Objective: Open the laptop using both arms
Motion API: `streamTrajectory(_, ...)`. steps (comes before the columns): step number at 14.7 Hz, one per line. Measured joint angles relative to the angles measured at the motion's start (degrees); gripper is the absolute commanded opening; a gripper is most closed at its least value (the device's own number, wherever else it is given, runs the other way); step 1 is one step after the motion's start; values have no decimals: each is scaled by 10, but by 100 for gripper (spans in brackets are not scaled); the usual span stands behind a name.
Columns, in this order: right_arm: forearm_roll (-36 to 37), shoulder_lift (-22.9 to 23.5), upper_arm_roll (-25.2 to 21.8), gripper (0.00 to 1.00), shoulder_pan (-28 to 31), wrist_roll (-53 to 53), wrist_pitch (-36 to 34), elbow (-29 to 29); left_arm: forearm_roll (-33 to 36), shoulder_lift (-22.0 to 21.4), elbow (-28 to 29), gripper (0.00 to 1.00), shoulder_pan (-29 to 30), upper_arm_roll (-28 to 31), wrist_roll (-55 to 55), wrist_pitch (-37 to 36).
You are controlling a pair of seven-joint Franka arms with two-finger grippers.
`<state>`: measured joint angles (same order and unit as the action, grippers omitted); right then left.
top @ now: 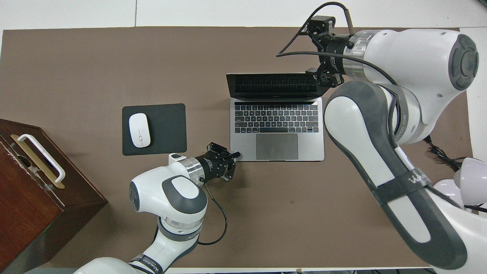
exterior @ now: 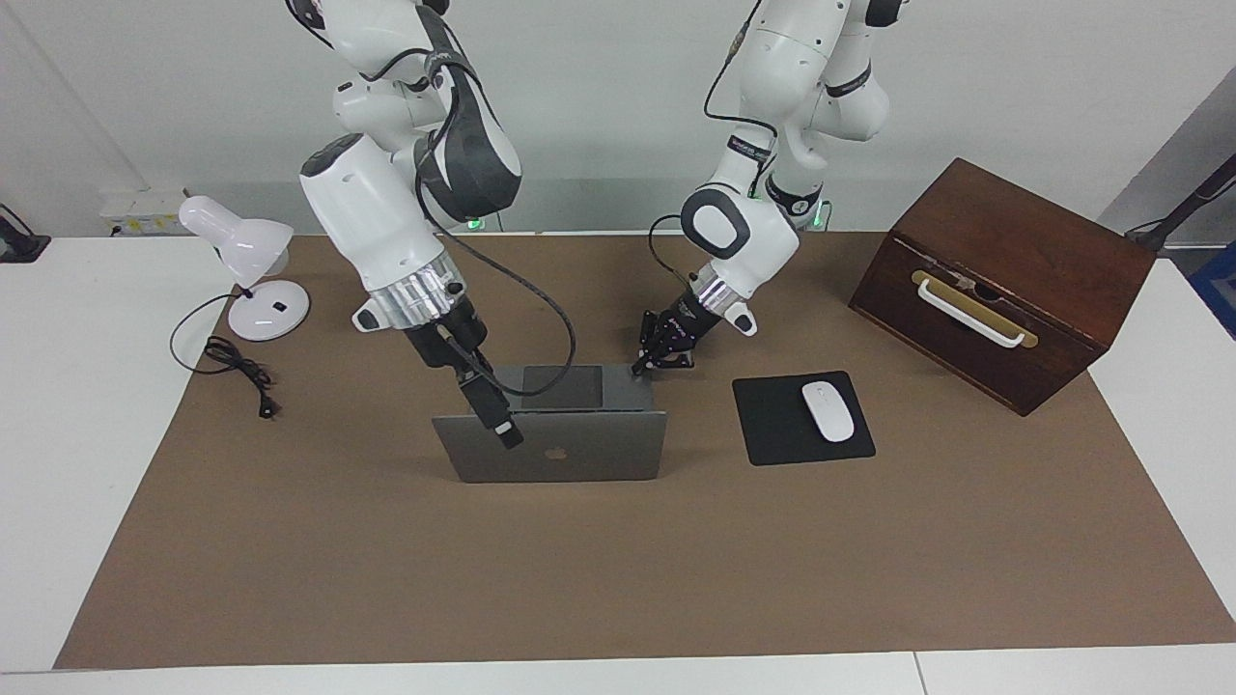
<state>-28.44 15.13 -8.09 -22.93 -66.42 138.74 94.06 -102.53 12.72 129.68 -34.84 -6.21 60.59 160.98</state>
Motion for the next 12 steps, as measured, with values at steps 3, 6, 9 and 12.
streamTrajectory(3,-3,-26,1,100,0,-36,-30,-6,0,0,0,0,0,0,-1,0)
streamTrajectory(6,-31,-50,1,100,8,-43,-79,-26,0,0,0,0,0,0,-1,0)
streamTrajectory(9,-39,-66,-1,100,18,-54,-128,-59,2,2,-4,0,0,1,-2,1)
streamTrajectory(12,-38,-72,-2,100,34,-39,-177,-89,17,3,-21,0,2,6,-4,5)
